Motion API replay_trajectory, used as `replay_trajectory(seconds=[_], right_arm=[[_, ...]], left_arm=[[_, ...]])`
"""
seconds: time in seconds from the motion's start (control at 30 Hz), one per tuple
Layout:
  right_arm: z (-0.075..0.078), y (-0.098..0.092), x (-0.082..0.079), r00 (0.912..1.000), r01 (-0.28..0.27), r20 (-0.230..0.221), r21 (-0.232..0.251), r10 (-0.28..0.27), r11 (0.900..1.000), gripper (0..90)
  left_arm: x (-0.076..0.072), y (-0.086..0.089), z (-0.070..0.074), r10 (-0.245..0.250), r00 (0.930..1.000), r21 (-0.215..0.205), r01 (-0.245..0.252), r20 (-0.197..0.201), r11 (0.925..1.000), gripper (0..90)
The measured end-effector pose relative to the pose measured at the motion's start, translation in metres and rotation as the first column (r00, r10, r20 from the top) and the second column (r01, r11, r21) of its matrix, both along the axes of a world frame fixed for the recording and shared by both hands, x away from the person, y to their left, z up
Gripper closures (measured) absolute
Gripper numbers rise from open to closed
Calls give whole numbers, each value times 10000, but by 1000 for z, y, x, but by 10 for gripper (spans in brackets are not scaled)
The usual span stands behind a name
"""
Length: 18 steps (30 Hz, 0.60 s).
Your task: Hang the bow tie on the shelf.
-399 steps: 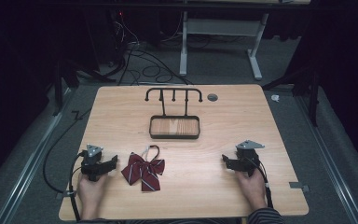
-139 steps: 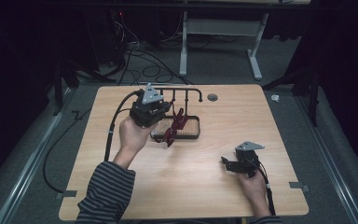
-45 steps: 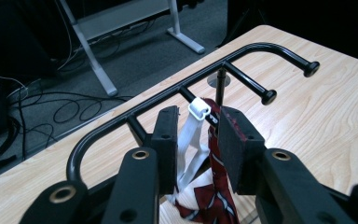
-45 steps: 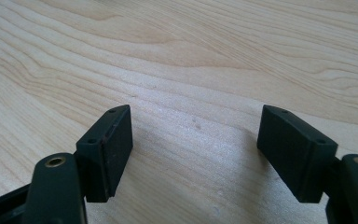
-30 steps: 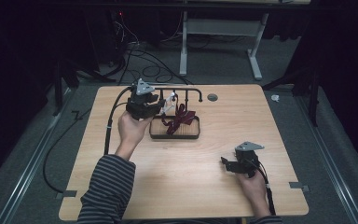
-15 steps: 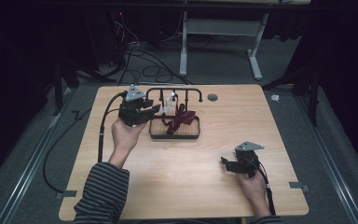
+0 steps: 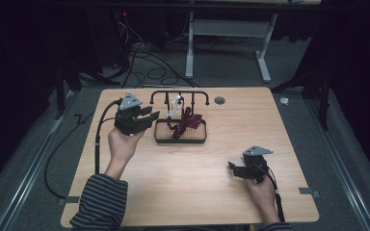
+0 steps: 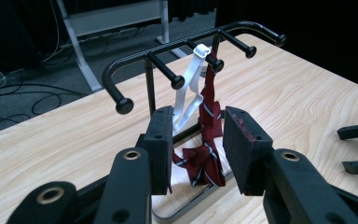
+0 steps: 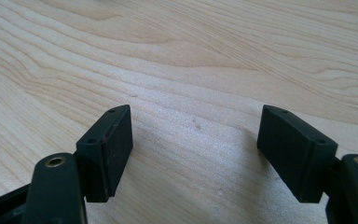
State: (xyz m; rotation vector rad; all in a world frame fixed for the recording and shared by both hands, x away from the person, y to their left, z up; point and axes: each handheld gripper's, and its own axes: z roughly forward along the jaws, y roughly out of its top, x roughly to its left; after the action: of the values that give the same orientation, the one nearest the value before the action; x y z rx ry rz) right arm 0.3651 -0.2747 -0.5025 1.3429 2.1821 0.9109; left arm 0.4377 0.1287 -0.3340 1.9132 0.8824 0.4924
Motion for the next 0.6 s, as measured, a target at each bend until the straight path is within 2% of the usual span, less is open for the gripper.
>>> replay_trajectory(seconds=[0.23, 0.6], right_arm=[[0, 0, 0, 10000, -3, -1, -2, 3, 10000, 279], [0, 0, 0, 10000, -1, -1, -1, 1, 10000, 279]], left_arm=[[-6, 3, 1, -16, 10000, 92, 16, 51, 10000, 634], [-16, 15, -7, 98, 9999, -173, -97, 77, 9998, 635]])
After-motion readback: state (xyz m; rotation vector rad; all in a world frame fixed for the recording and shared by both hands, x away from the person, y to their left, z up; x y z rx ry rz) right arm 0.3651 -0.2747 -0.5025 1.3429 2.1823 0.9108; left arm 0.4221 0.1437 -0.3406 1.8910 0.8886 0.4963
